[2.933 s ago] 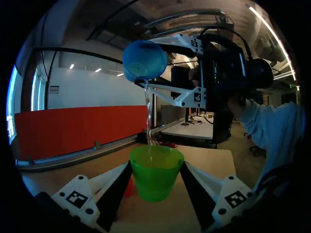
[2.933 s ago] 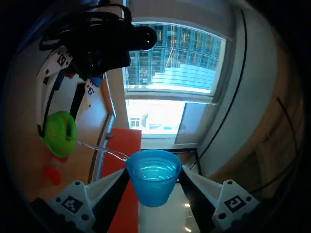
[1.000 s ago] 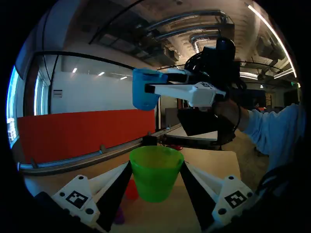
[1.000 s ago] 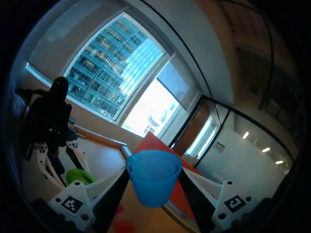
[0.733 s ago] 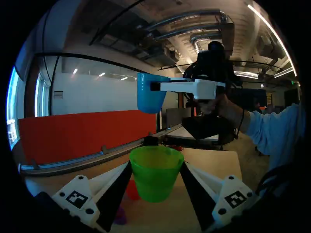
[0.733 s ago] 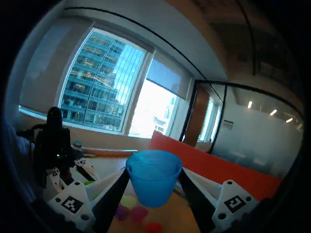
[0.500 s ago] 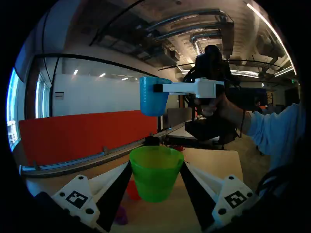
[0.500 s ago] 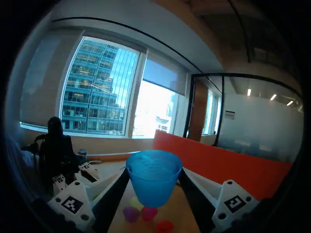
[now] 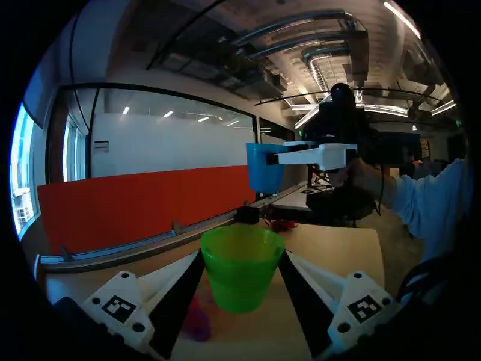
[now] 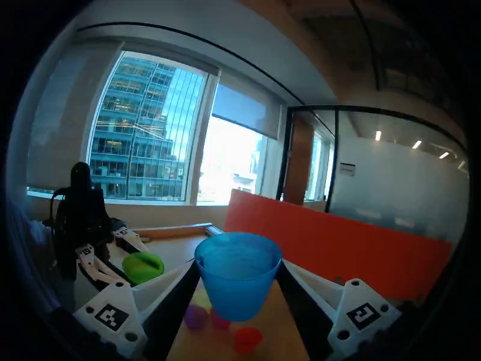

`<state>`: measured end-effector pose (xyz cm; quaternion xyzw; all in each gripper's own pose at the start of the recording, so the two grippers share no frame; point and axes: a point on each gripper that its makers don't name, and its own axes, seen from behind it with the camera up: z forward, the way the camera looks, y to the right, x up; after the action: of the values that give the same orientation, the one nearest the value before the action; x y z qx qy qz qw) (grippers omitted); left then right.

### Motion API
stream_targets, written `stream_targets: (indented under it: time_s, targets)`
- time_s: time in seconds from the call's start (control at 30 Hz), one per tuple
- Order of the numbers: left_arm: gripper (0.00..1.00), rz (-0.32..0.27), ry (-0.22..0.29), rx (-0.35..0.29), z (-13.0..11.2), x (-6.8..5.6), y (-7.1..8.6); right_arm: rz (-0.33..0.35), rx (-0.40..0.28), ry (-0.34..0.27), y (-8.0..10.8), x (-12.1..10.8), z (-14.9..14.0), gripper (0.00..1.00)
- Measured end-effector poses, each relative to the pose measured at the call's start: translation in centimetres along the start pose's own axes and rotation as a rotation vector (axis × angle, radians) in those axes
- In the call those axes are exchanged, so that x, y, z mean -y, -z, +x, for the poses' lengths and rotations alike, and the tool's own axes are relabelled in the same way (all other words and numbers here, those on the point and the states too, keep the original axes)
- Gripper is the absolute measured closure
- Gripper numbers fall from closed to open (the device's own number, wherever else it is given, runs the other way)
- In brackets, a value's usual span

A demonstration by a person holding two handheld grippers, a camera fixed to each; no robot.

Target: Pour water

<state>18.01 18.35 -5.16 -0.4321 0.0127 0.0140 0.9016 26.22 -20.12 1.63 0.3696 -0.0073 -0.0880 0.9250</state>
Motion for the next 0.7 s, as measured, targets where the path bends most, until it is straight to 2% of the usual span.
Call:
stream_targets:
  time_s: [0.33,0.7]
  targets:
    - [0.15,0.046,-0.007,0.010,-0.1,2.0,1.5,-0.024,0.007,-0.010,1.7,-1.0,-1.9,0.10]
    - [0.15,0.060,-0.010,0.052,-1.5,2.8,2.1,0.002,0.036,-0.017,2.6,-0.5,-4.5,0.10]
